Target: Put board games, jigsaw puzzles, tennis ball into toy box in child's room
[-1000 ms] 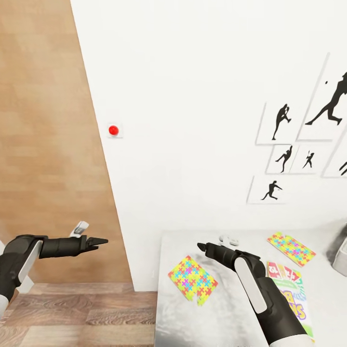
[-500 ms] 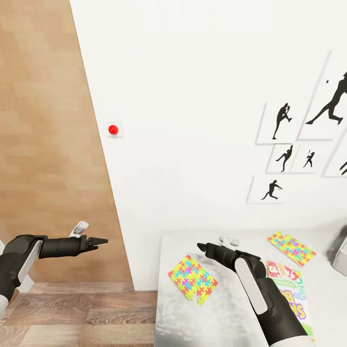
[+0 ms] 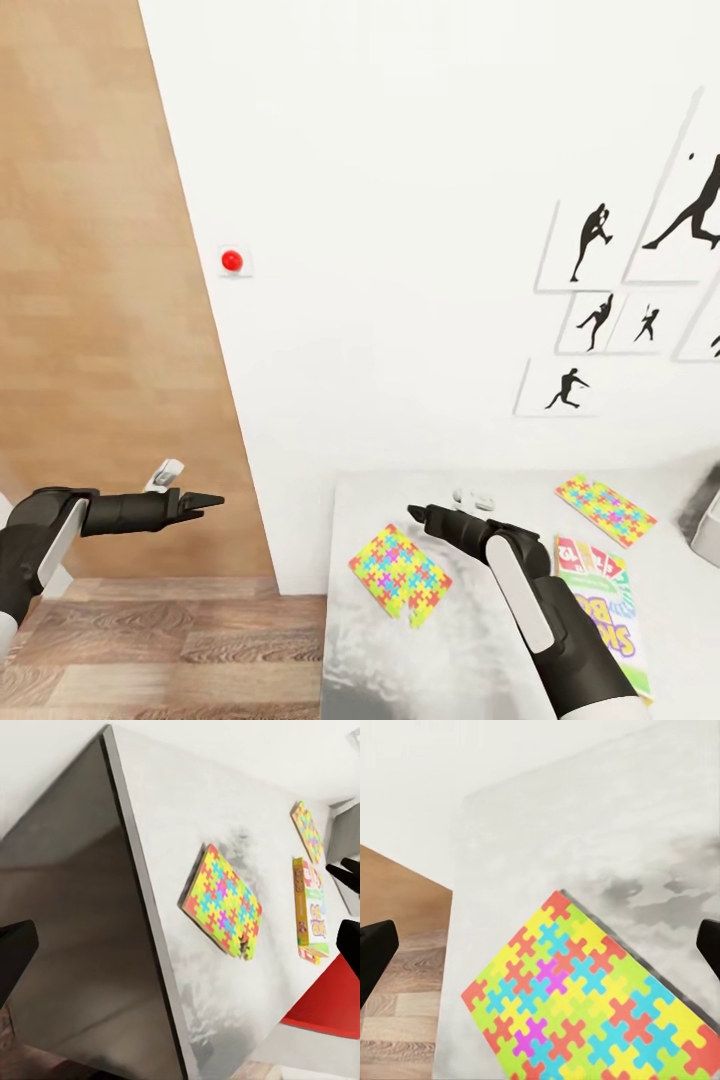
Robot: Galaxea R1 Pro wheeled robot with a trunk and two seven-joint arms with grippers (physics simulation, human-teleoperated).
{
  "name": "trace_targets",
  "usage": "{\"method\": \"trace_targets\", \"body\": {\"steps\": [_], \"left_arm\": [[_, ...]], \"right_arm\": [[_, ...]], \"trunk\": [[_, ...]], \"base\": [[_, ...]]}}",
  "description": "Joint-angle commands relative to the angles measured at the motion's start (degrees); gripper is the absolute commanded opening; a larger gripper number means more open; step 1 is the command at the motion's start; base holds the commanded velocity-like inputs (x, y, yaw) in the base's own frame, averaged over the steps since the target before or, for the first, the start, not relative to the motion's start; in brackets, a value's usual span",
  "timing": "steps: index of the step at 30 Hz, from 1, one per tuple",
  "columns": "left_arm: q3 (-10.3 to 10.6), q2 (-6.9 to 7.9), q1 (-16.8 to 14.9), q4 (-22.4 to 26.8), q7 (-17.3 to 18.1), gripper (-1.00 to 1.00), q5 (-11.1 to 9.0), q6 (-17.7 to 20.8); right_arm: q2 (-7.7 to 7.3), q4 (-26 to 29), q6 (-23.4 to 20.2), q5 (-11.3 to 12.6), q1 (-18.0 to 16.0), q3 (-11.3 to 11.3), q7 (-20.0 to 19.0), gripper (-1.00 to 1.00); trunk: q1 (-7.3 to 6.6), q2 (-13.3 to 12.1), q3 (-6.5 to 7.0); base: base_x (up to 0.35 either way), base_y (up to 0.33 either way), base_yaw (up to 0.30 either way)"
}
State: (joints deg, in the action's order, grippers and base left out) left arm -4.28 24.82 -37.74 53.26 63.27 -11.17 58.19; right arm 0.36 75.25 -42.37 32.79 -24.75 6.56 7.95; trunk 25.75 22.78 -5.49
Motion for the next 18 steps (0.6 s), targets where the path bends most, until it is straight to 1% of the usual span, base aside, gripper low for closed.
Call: {"method": "trace_targets", "body": {"steps": [1, 4, 8, 18], "left_arm": [[0.0, 0.02, -0.1, 0.0, 0.2, 1.00, 0.0, 0.2], [0.0, -0.01, -0.1, 0.0, 0.1, 1.00, 0.1, 0.2], [0.0, -0.03, -0.1, 0.0, 0.1, 1.00, 0.1, 0.2], [0.0, -0.04, -0.1, 0.0, 0.1, 1.00, 0.1, -0.1]], "right_arm": [[0.00, 0.1, -0.1, 0.6, -0.1, 0.2, 0.6, 1.00], [0.00, -0.1, -0.1, 0.6, -0.1, 1.6, 0.6, 1.00], [0.00, -0.2, 0.1, 0.5, -0.2, 2.5, 0.6, 1.00], [-0.07, -0.1, 0.3, 0.4, -0.2, 2.9, 0.6, 1.00]], "trunk": [[0.03, 0.1, -0.23], [0.03, 0.1, -0.51], [0.03, 0.1, -0.88], [0.03, 0.1, -1.82]], "base": [[0.000, 0.000, 0.000], [0.000, 0.000, 0.000], [0.000, 0.000, 0.000], [0.000, 0.000, 0.000]]}}
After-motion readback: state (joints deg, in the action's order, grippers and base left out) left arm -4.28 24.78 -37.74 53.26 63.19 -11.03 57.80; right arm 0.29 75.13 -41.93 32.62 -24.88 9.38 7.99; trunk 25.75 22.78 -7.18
